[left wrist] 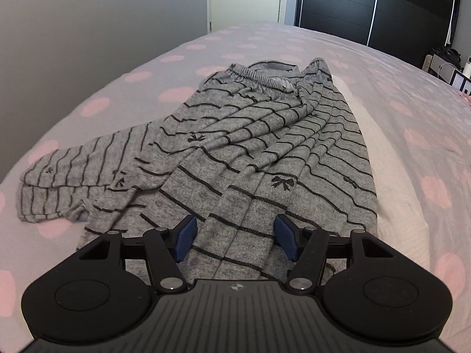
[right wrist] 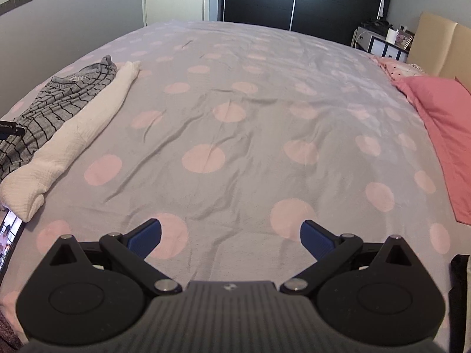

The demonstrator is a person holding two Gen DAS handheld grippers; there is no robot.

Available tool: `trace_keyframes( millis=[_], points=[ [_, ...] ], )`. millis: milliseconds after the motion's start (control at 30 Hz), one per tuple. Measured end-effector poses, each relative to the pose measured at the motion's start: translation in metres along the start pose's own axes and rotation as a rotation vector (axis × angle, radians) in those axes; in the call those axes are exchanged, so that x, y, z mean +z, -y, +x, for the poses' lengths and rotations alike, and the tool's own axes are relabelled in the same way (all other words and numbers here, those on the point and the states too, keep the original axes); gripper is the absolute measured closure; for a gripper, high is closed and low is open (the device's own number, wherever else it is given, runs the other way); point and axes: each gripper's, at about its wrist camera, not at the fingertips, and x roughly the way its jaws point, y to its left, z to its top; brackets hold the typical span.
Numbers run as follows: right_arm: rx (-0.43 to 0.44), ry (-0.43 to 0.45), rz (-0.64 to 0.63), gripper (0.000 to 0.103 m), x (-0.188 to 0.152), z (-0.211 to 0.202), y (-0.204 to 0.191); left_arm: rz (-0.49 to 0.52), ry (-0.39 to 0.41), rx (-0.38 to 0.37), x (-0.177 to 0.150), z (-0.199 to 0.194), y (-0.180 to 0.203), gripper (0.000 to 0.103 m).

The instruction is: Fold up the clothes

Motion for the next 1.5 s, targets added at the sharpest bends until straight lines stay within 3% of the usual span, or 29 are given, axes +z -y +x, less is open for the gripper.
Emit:
trace_keyframes(
  millis=[33, 100, 133, 167, 267, 733, 1000, 1300, 1433, 1500],
  points=[
    [0.000, -0.001, -0.011, 0.001, 0.001, 0.003, -0.002, 0.002, 0.006, -0.005, 0.000, 0.001, 0.000, 0.047],
    [0.001, -0.001, -0.035, 0.001, 0.002, 0.008, -0.007, 0.007, 0.018, -0.016, 0.001, 0.003, 0.001, 0.061],
    [0.004, 0.001, -0.051, 0.001, 0.003, 0.009, -0.011, 0.027, 0.023, -0.023, 0.001, 0.003, 0.004, 0.078],
    [0.007, 0.002, -0.064, 0.001, 0.004, 0.011, -0.014, 0.047, 0.027, -0.030, 0.002, 0.002, 0.007, 0.085],
    [0.017, -0.006, -0.071, 0.001, 0.005, 0.013, -0.018, 0.049, 0.059, -0.081, 0.003, -0.020, 0.017, 0.094],
    [0.007, 0.090, -0.066, 0.001, 0.001, -0.024, -0.017, 0.055, 0.205, -0.321, 0.010, -0.120, 0.064, 0.098],
    [-0.008, 0.177, -0.021, 0.001, -0.011, -0.062, -0.003, 0.210, 0.287, -0.608, -0.027, -0.214, 0.136, 0.103],
    [-0.057, 0.231, 0.007, 0.001, -0.034, -0.087, 0.015, 0.392, 0.073, -0.786, -0.111, -0.238, 0.195, 0.103],
    [-0.023, 0.217, 0.036, 0.001, -0.039, -0.090, 0.017, 0.490, -0.040, -0.816, -0.143, -0.238, 0.209, 0.103],
    [0.006, 0.208, 0.032, 0.001, -0.040, -0.090, 0.013, 0.533, -0.063, -0.757, -0.154, -0.234, 0.209, 0.103]
  ],
)
